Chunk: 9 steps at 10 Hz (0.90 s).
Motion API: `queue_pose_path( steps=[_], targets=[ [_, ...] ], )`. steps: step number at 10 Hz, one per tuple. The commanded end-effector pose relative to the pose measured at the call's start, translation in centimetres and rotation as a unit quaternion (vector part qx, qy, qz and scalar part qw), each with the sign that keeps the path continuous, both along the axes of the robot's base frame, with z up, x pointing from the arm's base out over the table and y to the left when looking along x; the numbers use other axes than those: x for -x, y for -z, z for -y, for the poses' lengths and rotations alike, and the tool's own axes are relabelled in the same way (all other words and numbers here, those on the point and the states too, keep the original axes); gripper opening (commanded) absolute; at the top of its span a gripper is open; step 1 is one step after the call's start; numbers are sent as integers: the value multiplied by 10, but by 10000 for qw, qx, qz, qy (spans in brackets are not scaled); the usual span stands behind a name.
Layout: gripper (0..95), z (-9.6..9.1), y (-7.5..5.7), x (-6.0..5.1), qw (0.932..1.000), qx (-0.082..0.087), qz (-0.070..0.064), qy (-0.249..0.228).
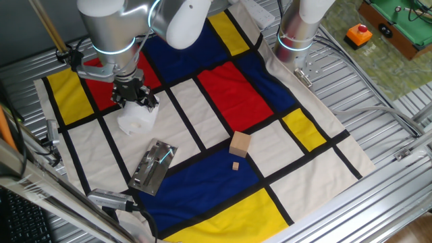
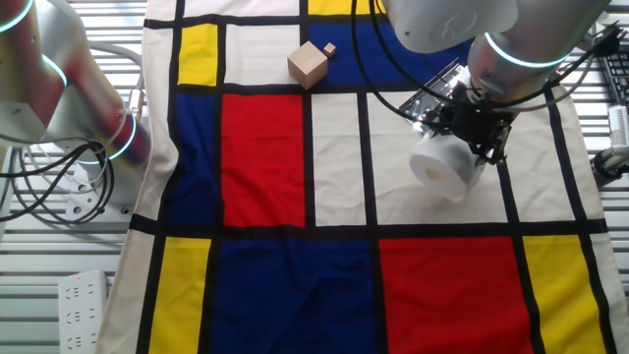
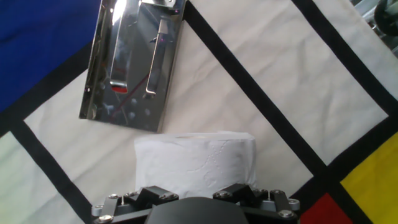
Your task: Put the toilet paper on its holder
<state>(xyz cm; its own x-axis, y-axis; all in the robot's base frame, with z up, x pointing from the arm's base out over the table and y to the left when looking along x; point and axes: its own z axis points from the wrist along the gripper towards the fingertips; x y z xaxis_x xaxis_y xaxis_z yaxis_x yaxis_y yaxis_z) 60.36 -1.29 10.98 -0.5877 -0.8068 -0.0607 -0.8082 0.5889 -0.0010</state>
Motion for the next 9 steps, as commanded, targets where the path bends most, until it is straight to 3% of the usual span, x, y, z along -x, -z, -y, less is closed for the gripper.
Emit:
queue_pose_path(
  steps=[1,3,5,9],
  targets=[
    [0,-1,-1,0,10000,7,-57,-78],
    [0,-1,-1,0,9999,54,-102,84],
    [0,-1,-1,0,9994,255,-103,189],
    [0,-1,-1,0,9991,262,-91,333]
  ],
)
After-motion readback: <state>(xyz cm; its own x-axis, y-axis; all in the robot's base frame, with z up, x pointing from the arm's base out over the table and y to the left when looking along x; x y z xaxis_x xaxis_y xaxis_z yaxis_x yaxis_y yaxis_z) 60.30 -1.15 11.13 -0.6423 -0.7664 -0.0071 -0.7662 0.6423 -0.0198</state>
